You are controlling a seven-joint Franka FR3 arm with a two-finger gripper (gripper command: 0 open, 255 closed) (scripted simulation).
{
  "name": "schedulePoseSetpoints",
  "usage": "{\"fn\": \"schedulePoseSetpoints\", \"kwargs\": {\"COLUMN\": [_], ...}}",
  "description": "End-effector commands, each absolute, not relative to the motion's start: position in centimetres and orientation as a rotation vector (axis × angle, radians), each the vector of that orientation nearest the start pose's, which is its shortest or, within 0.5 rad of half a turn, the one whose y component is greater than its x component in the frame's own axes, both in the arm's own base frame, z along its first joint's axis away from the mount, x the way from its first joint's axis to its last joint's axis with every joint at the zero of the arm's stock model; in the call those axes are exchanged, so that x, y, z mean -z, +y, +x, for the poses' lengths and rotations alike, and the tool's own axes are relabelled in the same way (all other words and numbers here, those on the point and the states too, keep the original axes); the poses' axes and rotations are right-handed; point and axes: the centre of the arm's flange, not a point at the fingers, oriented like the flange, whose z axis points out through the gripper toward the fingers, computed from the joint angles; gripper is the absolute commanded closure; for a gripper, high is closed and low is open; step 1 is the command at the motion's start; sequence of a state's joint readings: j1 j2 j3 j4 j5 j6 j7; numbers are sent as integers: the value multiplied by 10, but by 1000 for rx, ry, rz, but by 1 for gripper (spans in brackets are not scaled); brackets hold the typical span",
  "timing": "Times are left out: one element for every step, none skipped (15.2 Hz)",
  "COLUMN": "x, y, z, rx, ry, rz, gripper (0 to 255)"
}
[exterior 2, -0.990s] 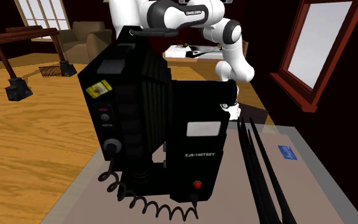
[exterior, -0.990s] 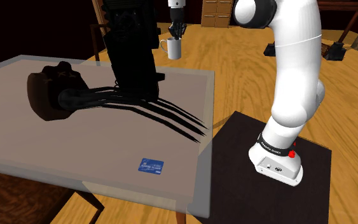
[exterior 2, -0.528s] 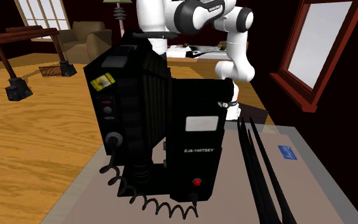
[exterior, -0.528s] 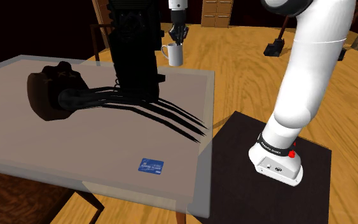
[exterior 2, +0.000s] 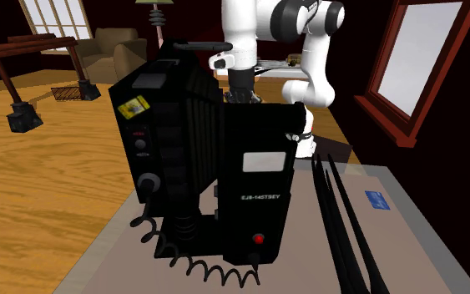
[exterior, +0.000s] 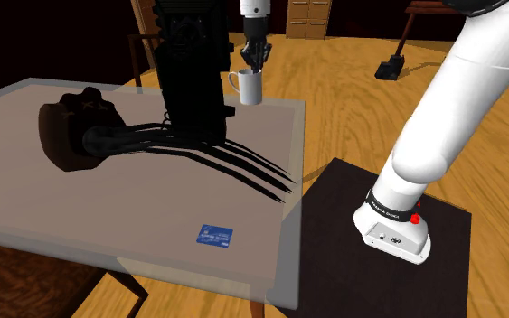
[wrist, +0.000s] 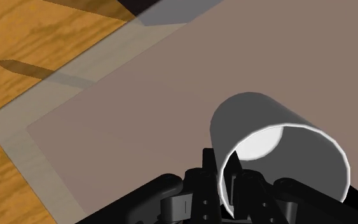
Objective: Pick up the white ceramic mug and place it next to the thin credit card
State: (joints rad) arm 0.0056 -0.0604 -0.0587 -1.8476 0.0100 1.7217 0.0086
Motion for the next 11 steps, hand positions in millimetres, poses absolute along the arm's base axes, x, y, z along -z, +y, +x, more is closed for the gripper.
{"fn": "schedulePoseSetpoints", "kwargs": {"x": [-537, -537, -537, -537, -537, -537, -537, -537, -537, -537, -537], "y": [-7, 3, 12, 22, 31, 41, 51, 60, 70, 80, 89], "z": [514, 505, 496, 487, 478, 469, 460, 451, 442, 433, 424], "rx": [-103, -103, -103, -103, -103, -103, -103, -103, -103, -103, -103], "ry": [100, 100, 100, 100, 100, 100, 100, 100, 100, 100, 100], "rz": [-3124, -3124, -3124, -3124, -3124, -3124, -3124, -3124, -3124, -3124, -3124], "gripper": [255, 255, 255, 255, 255, 255, 255, 255, 255, 255, 255]}}
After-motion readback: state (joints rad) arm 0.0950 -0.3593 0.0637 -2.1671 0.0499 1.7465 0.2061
